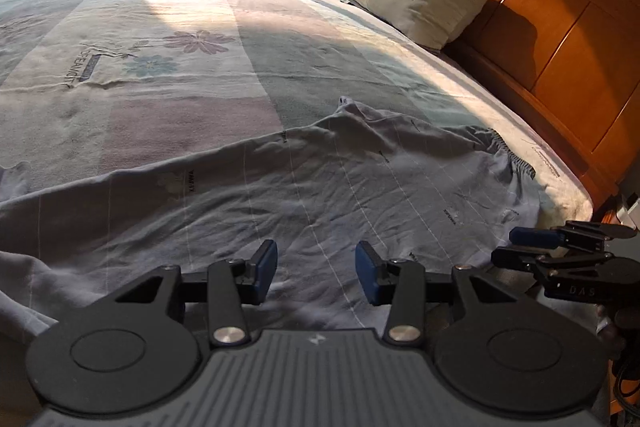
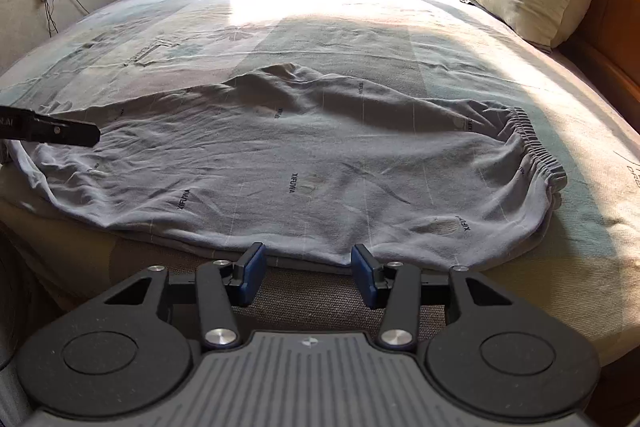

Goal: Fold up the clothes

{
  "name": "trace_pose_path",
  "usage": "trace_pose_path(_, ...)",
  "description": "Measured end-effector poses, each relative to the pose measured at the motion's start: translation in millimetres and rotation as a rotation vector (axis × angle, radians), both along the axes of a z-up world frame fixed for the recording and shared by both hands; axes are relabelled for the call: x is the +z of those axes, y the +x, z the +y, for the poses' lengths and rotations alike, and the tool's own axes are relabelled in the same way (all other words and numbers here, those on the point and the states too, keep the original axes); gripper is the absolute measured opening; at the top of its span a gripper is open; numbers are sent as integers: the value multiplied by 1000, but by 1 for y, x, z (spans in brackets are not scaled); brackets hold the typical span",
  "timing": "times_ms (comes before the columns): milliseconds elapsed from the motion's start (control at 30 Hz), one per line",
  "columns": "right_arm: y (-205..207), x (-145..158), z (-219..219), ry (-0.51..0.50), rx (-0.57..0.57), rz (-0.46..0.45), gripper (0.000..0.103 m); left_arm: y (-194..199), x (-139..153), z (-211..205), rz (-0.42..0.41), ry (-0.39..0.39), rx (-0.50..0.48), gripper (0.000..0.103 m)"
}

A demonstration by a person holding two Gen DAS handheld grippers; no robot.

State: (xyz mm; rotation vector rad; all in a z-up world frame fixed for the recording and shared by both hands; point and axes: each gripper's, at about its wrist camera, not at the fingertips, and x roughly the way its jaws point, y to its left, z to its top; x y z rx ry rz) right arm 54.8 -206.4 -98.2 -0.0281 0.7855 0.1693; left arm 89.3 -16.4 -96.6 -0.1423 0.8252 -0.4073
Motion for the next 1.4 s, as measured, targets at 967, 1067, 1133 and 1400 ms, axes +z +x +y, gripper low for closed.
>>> trace_pose_path(967,186,-3,50,36,208,-79,38,67,-21,43,43,-291,112,55)
trace_pose_path(1067,201,-18,53,57,185,-78,40,70,-16,51,40,-307,116,54)
trace_pose_path(1133,200,-13,49,91,152,-74,40,71,-13,56,38,-317,119,55)
trace_pose_path(1400,155,-12,23,25,81,-55,46,101,-6,42,42,-321,67,61)
